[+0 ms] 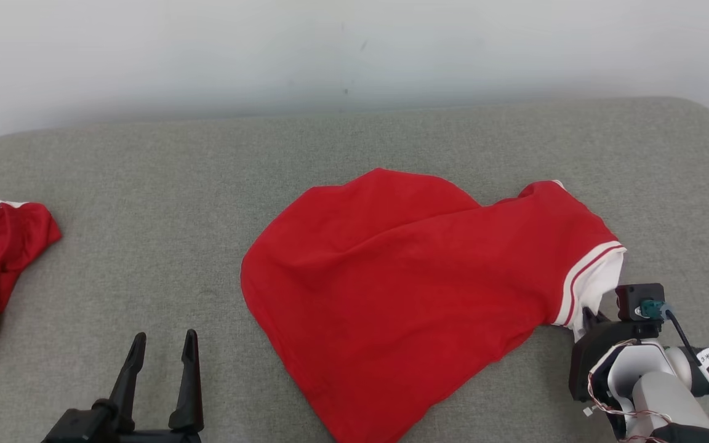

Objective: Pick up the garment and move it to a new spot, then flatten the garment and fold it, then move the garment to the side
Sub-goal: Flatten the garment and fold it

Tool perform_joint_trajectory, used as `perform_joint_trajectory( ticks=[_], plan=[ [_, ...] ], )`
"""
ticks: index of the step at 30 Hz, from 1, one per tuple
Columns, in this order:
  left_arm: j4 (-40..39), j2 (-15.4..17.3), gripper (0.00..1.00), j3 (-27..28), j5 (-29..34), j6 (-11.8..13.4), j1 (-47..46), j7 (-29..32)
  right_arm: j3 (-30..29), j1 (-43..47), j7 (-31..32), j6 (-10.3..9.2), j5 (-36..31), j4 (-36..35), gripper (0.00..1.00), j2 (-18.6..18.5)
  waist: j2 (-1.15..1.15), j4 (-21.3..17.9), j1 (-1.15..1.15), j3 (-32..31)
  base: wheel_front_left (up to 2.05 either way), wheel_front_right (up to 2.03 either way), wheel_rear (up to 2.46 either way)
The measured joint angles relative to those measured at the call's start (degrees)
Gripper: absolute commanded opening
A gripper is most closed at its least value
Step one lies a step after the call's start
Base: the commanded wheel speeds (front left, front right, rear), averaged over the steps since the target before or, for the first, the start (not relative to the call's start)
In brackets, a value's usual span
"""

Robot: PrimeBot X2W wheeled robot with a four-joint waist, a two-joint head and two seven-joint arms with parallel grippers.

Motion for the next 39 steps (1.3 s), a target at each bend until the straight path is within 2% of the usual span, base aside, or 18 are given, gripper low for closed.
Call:
perform_joint_trajectory(
  ticks=[9,15,18,19,24,29,32,37,38,39],
  plan=[
    [0.1,-0.02,1.0,0.45,-0.18,0.33,1.08,0.0,-1.85,0.58,-3.14,0.01,4.21,-8.57,0.0,0.16,0.0,-1.16,0.0,-1.84,0.0,0.0,0.0],
    [-0.03,-0.04,1.0,0.44,-0.78,0.79,2.4,0.0,-10.88,7.98,-2.08,0.01,9.03,-17.41,0.0,1.34,0.0,-2.35,0.0,-3.4,0.0,0.0,0.0],
    [-0.09,-0.03,1.0,0.14,-1.03,0.81,2.72,0.0,-16.27,12.5,-0.23,0.01,8.98,-19.54,0.0,2.25,0.0,-3.08,0.0,-3.95,0.0,0.0,0.0],
    [-0.1,-0.05,1.0,0.02,-1.08,0.82,2.75,0.0,-17.95,13.65,0.24,0.01,8.78,-19.84,0.99,2.65,0.0,-3.29,0.0,-4.1,0.0,0.0,0.0],
    [0.09,-0.05,1.0,-0.31,-1.26,0.85,3.0,0.0,-23.24,16.61,1.64,0.01,3.68,-20.49,1.0,3.49,0.0,-3.91,0.0,-4.96,0.0,0.0,0.0],
    [0.32,-0.05,1.0,-0.47,-1.35,0.9,3.53,0.0,-24.17,18.16,0.54,0.01,-2.36,-23.61,1.0,3.89,-0.01,-4.1,0.0,-5.78,0.0,0.0,0.0],
    [0.34,-0.05,1.0,-0.4,-1.42,0.9,3.83,0.0,-20.96,19.26,-3.18,0.01,-3.63,-25.64,1.0,3.92,0.0,-4.15,0.0,-6.17,0.0,0.0,0.0],
    [0.37,-0.05,1.0,-0.22,-1.56,1.33,4.8,0.0,-12.0,20.88,-9.78,0.01,-1.93,-29.3,1.0,4.07,-0.01,-4.28,-0.01,-6.88,0.0,0.0,0.0],
    [0.43,-0.05,1.0,-0.25,-1.59,1.41,4.91,0.0,-8.11,21.72,-12.26,0.01,-1.62,-31.51,1.0,4.02,0.0,-4.29,0.0,-7.2,0.0,0.0,0.0],
    [0.43,-0.05,1.0,-0.25,-1.59,1.41,4.91,0.0,-8.11,21.72,-12.26,0.01,-1.62,-31.51,1.0,4.02,0.0,-4.29,0.0,-7.2,0.0,0.0,0.0]
  ],
)
